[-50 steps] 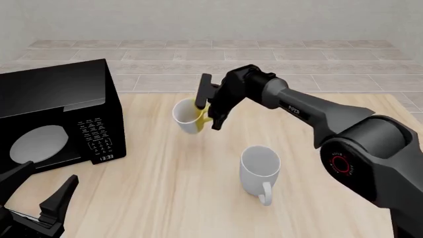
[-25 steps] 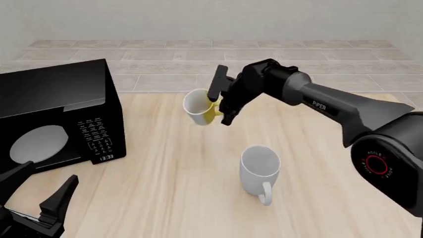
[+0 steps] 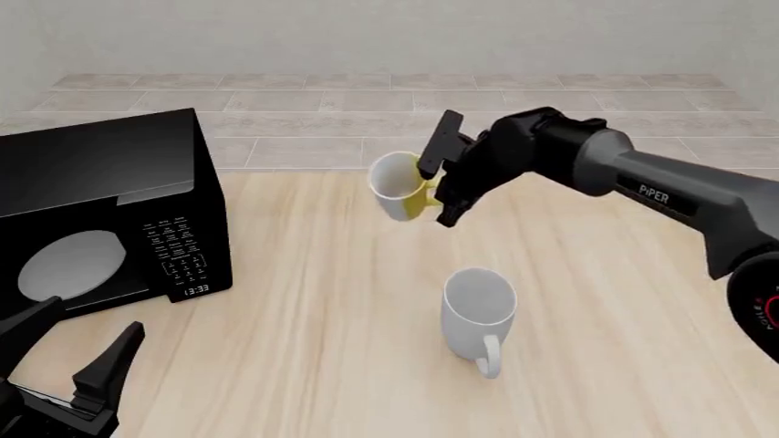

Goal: Put the yellow and white mug to the front of the white mug.

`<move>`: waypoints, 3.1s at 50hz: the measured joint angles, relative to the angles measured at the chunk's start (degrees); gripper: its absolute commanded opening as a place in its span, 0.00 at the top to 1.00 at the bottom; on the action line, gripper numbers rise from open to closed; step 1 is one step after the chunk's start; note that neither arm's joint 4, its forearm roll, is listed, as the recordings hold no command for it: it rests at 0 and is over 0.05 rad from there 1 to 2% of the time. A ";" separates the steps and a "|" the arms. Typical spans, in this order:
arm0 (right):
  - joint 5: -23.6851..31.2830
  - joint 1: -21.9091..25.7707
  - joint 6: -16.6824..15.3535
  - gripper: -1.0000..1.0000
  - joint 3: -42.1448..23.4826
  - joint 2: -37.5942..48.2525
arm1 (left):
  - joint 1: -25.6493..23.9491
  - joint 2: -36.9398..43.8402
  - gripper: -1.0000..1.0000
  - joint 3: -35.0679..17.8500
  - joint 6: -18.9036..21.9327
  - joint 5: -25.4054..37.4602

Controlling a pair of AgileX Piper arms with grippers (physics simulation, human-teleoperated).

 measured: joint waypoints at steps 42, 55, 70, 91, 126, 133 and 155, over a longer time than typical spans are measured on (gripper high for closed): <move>-7.78 -5.46 4.05 1.00 13.96 -5.75 | 0.00 0.00 0.00 0.00 0.00 0.00; -10.38 -7.31 5.49 1.00 15.48 -5.20 | 0.00 0.00 0.00 0.00 0.00 0.00; -12.16 -9.50 6.92 1.00 14.21 -2.31 | 0.00 0.00 0.00 0.00 0.00 0.00; -12.72 -11.91 7.48 1.00 10.89 2.40 | 0.00 0.00 0.00 0.00 0.00 0.00; -17.48 -11.25 11.82 1.00 14.25 5.11 | 0.00 0.00 0.00 0.00 0.00 0.00; -18.01 -11.56 12.16 1.00 14.55 5.49 | 0.00 0.00 0.00 0.00 0.00 0.00; -17.97 -12.33 13.00 0.00 14.64 6.21 | 0.00 0.00 0.00 0.00 0.00 0.00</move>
